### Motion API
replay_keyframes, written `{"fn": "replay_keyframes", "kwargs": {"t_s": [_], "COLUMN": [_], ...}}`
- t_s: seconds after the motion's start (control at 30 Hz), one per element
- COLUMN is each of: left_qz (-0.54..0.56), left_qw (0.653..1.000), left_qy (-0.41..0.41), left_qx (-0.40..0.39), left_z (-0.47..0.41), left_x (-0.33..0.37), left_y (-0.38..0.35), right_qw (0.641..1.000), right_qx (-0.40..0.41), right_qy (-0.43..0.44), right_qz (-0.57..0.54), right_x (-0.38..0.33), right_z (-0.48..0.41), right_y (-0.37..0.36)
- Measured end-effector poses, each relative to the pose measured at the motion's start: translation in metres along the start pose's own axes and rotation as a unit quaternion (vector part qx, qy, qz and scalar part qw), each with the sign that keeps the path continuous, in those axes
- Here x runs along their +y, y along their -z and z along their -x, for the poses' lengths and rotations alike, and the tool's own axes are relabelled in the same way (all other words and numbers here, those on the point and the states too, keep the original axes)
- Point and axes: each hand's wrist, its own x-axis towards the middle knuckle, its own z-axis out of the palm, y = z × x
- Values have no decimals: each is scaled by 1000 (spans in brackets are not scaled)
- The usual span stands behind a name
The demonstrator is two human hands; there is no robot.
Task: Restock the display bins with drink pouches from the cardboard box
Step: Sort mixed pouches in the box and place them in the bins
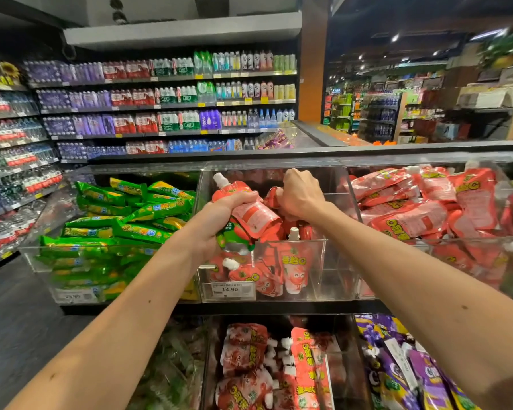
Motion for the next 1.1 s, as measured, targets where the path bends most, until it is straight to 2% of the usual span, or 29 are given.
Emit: {"fn": "replay_keyframes", "kwargs": {"t_s": [0.13, 0.23, 0.33, 0.43, 0.57, 0.67, 0.77, 0.9, 1.03, 1.1], "left_qz": [27, 70, 90, 48, 38, 41, 58, 46, 57, 83], "left_qw": [1000, 997, 995, 995, 995, 998, 998, 998, 997, 995], "left_qy": [6, 12, 4, 15, 20, 26, 15, 4, -6, -4], "left_qx": [-6, -30, -41, -80, -88, -44, -15, -36, -54, -61], "left_z": [5, 7, 5, 2, 0, -6, -8, -3, 1, 4], "left_x": [3, 8, 14, 21, 30, 29, 25, 24, 22, 22], "left_y": [5, 3, -9, -30, -48, -38, -28, -33, -37, -37], "right_qw": [1000, 994, 964, 954, 963, 972, 981, 985, 982, 984], "right_qx": [-2, -12, -82, -44, 24, 53, 46, 24, 16, 14], "right_qy": [14, 96, 210, 262, 215, 180, 176, 171, 121, 100], "right_qz": [-6, -56, -141, -136, -157, -138, -70, 26, 141, 150], "right_x": [11, 22, 23, 24, 38, 57, 63, 53, 46, 42], "right_z": [10, 26, 51, 60, 56, 54, 51, 26, -7, -15], "right_y": [12, 29, 53, 62, 79, 97, 94, 58, 25, 18]}}
